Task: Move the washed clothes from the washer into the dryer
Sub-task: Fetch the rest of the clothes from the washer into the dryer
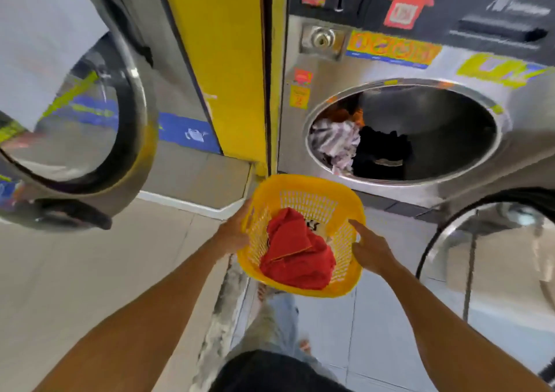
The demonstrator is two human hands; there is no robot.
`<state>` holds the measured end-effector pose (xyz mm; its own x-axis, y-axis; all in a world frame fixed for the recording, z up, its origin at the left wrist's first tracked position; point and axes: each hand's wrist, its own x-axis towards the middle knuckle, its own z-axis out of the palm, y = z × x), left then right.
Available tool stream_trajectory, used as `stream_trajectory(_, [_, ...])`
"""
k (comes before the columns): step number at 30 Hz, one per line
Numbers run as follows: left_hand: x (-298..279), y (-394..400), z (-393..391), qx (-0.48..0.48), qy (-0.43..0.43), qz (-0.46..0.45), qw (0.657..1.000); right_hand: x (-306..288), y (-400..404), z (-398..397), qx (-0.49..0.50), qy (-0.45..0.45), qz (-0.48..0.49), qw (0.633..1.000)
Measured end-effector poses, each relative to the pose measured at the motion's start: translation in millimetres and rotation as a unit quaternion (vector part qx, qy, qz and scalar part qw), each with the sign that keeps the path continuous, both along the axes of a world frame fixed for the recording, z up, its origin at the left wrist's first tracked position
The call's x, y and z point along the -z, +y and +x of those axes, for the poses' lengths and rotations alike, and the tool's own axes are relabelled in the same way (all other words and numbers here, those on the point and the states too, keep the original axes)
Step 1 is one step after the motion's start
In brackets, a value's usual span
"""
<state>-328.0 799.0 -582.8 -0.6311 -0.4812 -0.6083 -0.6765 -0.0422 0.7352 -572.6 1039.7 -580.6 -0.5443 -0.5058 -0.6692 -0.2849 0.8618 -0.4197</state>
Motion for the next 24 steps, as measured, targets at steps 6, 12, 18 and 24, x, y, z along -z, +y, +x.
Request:
stream_trajectory(6, [27, -24, 65, -0.107, -0.112, -0.038, 0.987, 40, -99, 17, -0.114, -0.045, 0.012, 0.992])
stream_trajectory(12, [88, -51, 116, -0.104, -0.217, -0.088, 0.967, 112, -183, 45, -0.227, -0.051, 0.024, 0.972])
stream_trajectory(18, [199, -65, 143, -0.217, -0.292, -0.111, 0.925, 236, -240, 73, -0.323, -0.016, 0.006, 0.946])
stream_trajectory(24, [297, -56, 165, -0.260, -0.309, -0.143, 0.904, 326, -273, 96, -0.393, 0.034, -0.035, 0.918])
